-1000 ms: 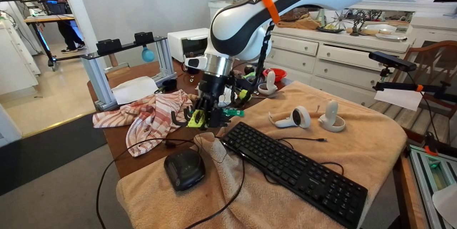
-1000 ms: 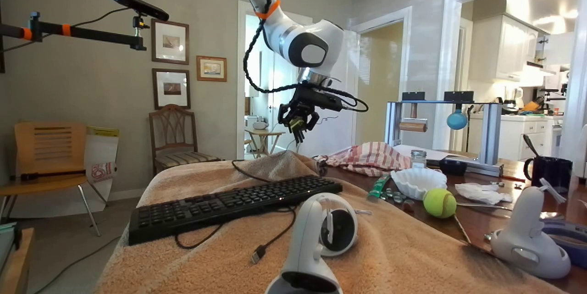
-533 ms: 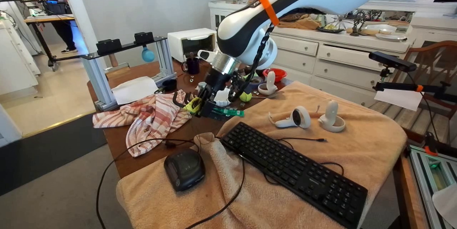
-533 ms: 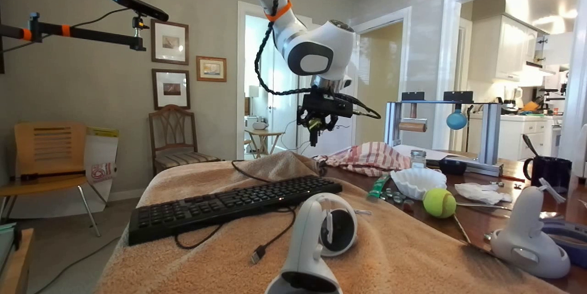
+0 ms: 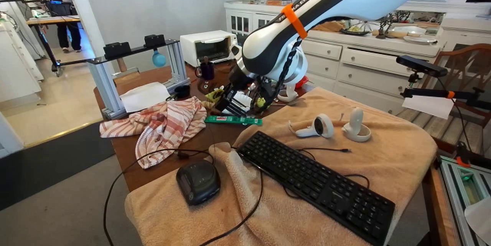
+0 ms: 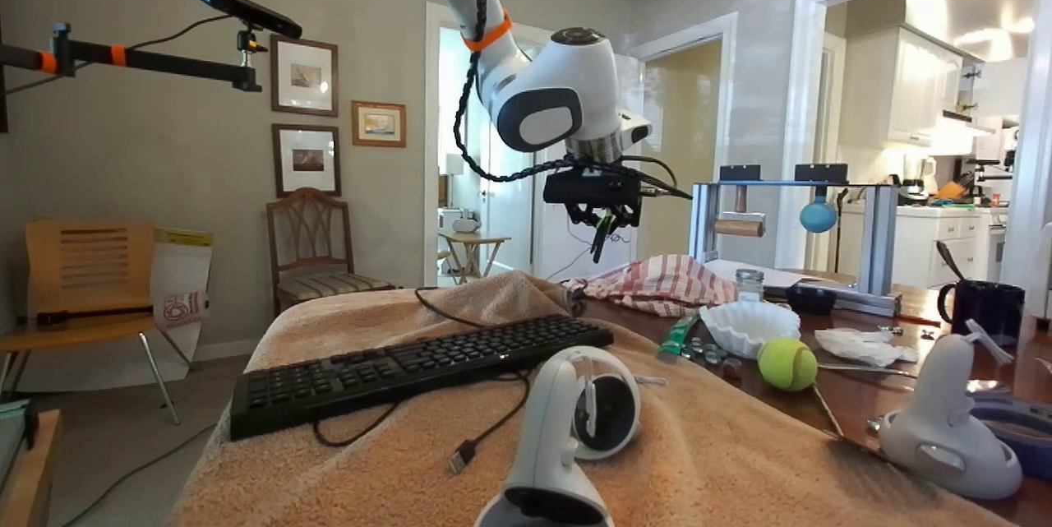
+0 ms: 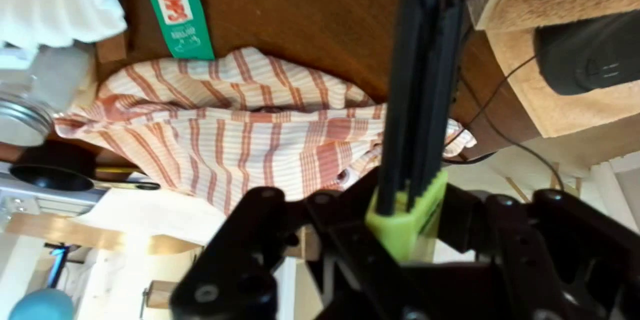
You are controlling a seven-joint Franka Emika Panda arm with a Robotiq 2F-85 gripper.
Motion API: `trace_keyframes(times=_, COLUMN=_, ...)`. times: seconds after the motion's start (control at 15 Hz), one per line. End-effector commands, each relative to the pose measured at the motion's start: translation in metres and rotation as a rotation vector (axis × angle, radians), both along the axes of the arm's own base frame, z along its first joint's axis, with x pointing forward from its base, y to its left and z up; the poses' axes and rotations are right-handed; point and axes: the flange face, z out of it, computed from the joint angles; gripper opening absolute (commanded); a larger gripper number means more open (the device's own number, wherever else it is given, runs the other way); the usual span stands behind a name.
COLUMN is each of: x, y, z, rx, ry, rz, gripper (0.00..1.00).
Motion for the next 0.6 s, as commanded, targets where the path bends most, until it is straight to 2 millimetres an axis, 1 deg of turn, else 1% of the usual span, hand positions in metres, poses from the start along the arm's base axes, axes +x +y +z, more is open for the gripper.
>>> trace_keyframes(times=0.0, x=-0.022, y=-0.008, z=0.002, rx=-0.048, ry=0.164, rz=0.007, gripper=0.03)
trace_keyframes(times=0.07, x=-0.026, y=-0.008, z=0.002, rx=-0.094, ry=0.205, rz=0.03, gripper=0.03)
trace_keyframes(times=0.13, x=-0.027, y=-0.002, z=0.01, rx=-0.141, ry=0.163, rz=0.069, gripper=0.03)
trace_keyframes(times=0.2, x=-0.027, y=0.001, z=0.016, rx=-0.146, ry=0.142, rz=0.106, gripper=0.03)
trace_keyframes(times=0.33, x=-0.027, y=0.004, z=0.026, rx=-0.139, ry=0.093, rz=0.09, gripper=0.03)
trace_keyframes(times=0.47, x=-0.028, y=0.004, z=0.029, rx=-0.183, ry=0.11, rz=0.053, gripper=0.03)
trace_keyframes(times=0.53, x=-0.029, y=0.002, z=0.026, rx=-0.244, ry=0.171, rz=0.067, gripper=0.03)
